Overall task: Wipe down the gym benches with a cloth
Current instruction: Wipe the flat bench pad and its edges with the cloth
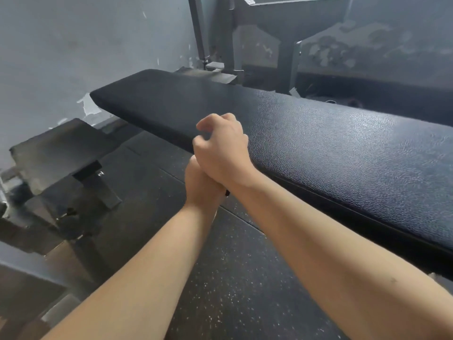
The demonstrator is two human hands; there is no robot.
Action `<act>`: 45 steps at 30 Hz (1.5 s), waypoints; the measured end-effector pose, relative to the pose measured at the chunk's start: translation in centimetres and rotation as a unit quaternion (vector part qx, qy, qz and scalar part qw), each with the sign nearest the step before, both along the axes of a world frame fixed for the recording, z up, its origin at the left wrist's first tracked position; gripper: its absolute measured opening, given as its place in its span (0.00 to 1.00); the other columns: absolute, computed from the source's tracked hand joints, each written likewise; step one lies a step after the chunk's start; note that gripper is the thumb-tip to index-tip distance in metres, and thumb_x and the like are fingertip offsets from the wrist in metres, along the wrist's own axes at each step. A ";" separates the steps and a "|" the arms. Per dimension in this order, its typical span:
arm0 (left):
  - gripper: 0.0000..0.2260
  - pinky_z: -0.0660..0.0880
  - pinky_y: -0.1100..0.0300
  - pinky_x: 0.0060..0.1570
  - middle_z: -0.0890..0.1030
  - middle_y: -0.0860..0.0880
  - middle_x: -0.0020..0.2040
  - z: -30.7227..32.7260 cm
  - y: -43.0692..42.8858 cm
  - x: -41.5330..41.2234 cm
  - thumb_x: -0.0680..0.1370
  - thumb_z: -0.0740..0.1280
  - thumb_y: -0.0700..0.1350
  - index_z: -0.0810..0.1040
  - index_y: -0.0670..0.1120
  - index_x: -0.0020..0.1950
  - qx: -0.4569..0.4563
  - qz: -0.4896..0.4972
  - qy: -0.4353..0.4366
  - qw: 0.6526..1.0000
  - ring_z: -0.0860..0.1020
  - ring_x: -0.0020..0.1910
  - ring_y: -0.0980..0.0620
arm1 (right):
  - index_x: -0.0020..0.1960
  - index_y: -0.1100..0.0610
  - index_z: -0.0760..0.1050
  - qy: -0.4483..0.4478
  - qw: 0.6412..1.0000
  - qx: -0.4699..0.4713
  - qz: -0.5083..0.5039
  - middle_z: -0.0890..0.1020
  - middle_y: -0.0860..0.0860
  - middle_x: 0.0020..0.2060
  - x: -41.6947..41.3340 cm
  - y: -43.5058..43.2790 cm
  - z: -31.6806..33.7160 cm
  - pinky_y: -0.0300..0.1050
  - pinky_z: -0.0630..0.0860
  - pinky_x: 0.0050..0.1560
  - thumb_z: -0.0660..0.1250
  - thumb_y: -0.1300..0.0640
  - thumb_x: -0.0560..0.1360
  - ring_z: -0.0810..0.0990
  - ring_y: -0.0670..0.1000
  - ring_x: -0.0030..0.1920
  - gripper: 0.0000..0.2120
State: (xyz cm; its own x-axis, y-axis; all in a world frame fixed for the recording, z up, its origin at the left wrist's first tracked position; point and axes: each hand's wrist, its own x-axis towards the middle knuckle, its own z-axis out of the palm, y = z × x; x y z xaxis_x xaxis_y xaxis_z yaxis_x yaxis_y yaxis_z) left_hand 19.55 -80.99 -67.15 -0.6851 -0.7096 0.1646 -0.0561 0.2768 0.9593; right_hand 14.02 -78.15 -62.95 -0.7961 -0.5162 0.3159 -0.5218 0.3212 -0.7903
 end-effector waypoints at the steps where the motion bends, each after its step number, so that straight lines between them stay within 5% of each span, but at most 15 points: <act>1: 0.08 0.73 0.66 0.34 0.75 0.51 0.35 -0.3 0.2 -0.5 0.73 0.64 0.41 0.75 0.52 0.35 0.011 0.020 0.011 1.000 0.76 0.31 0.58 | 0.60 0.51 0.80 -0.006 1.000 -0.002 -0.002 0.75 0.51 0.58 -0.5 0.0 0.2 0.53 0.68 0.66 0.64 0.57 0.74 0.73 0.55 0.62 0.15; 3: 0.18 0.64 0.69 0.22 0.70 0.51 0.25 -0.7 1.0 -1.0 0.75 0.63 0.28 0.74 0.45 0.29 0.069 0.049 0.041 0.996 0.66 0.20 0.61 | 0.59 0.52 0.80 -0.015 1.000 -0.006 -0.009 0.75 0.51 0.57 -1.4 -0.1 0.4 0.55 0.70 0.66 0.64 0.57 0.74 0.74 0.55 0.61 0.15; 5: 0.09 0.61 0.70 0.20 0.67 0.48 0.28 -1.6 1.8 -1.6 0.75 0.64 0.25 0.70 0.35 0.40 0.148 0.078 0.090 0.982 0.62 0.20 0.62 | 0.57 0.52 0.80 -0.023 1.000 -0.010 -0.015 0.76 0.52 0.55 -1.9 -0.1 0.0 0.55 0.71 0.65 0.64 0.58 0.74 0.75 0.56 0.60 0.14; 7: 0.10 0.63 0.70 0.22 0.67 0.47 0.34 -1.9 2.3 -2.1 0.73 0.68 0.29 0.67 0.33 0.48 0.201 0.104 0.120 0.967 0.63 0.23 0.62 | 0.56 0.52 0.81 -0.034 0.999 -0.005 -0.019 0.76 0.53 0.54 -2.0 -0.1 -0.5 0.55 0.72 0.64 0.64 0.58 0.73 0.76 0.56 0.59 0.13; 9: 0.14 0.69 0.67 0.26 0.72 0.43 0.39 -2.0 2.5 -2.3 0.72 0.71 0.33 0.69 0.31 0.51 0.224 0.122 0.133 0.958 0.69 0.27 0.59 | 0.55 0.52 0.81 -0.050 0.998 0.014 -0.029 0.78 0.53 0.54 -2.3 -0.1 -0.9 0.53 0.73 0.64 0.64 0.58 0.73 0.77 0.56 0.58 0.13; 13: 0.13 0.83 0.47 0.45 0.79 0.41 0.54 -3.3 2.3 -3.8 0.75 0.74 0.48 0.71 0.51 0.53 0.229 0.182 0.130 0.947 0.82 0.46 0.46 | 0.54 0.53 0.84 -0.080 0.994 0.030 -0.063 0.84 0.50 0.53 -4.5 1.1 0.1 0.42 0.75 0.58 0.64 0.61 0.74 0.81 0.51 0.57 0.13; 17: 0.14 0.82 0.43 0.52 0.74 0.51 0.53 -3.1 2.7 -5.1 0.73 0.70 0.55 0.71 0.52 0.55 0.149 0.250 0.087 0.953 0.78 0.55 0.44 | 0.55 0.53 0.84 -0.105 0.990 0.033 -0.088 0.85 0.48 0.51 -6.7 3.4 1.7 0.48 0.80 0.57 0.65 0.59 0.74 0.82 0.50 0.53 0.13; 22: 0.22 0.75 0.41 0.63 0.70 0.44 0.64 -4.3 3.3 -7.6 0.76 0.65 0.55 0.70 0.45 0.65 0.145 0.300 0.076 0.940 0.68 0.66 0.40 | 0.50 0.50 0.84 -0.112 0.987 0.009 -0.112 0.85 0.45 0.42 -6.4 7.1 1.5 0.50 0.84 0.50 0.65 0.58 0.74 0.84 0.49 0.46 0.11; 32: 0.21 0.67 0.45 0.68 0.72 0.39 0.68 -3.7 4.7 -7.8 0.81 0.66 0.52 0.71 0.44 0.71 0.136 0.342 0.052 0.928 0.68 0.67 0.38 | 0.51 0.50 0.84 -0.083 0.987 -0.041 -0.131 0.85 0.44 0.45 -2.2 15.9 -0.9 0.52 0.81 0.55 0.65 0.61 0.74 0.84 0.47 0.47 0.12; 36: 0.18 0.68 0.51 0.64 0.74 0.42 0.66 -3.0 4.7 -7.2 0.80 0.67 0.50 0.73 0.45 0.69 0.133 0.350 0.036 0.927 0.71 0.65 0.39 | 0.54 0.50 0.83 -0.075 0.985 -0.086 -0.128 0.85 0.43 0.48 -0.6 18.7 -1.5 0.42 0.80 0.54 0.66 0.63 0.77 0.84 0.44 0.47 0.12; 40: 0.15 0.73 0.44 0.64 0.79 0.45 0.61 -2.3 4.6 -6.1 0.76 0.68 0.51 0.74 0.49 0.62 0.158 0.342 0.028 0.926 0.76 0.61 0.40 | 0.52 0.50 0.84 -0.027 0.988 -0.068 -0.139 0.84 0.44 0.50 0.5 19.3 -2.6 0.32 0.75 0.51 0.67 0.64 0.76 0.81 0.39 0.46 0.13; 45: 0.14 0.78 0.50 0.55 0.81 0.46 0.55 -2.5 9.9 -3.7 0.75 0.66 0.55 0.74 0.50 0.57 0.128 0.231 -0.019 0.964 0.80 0.52 0.40 | 0.52 0.49 0.83 -0.059 0.986 -0.082 -0.134 0.85 0.44 0.48 0.8 19.4 -2.2 0.41 0.78 0.56 0.67 0.64 0.75 0.82 0.43 0.48 0.13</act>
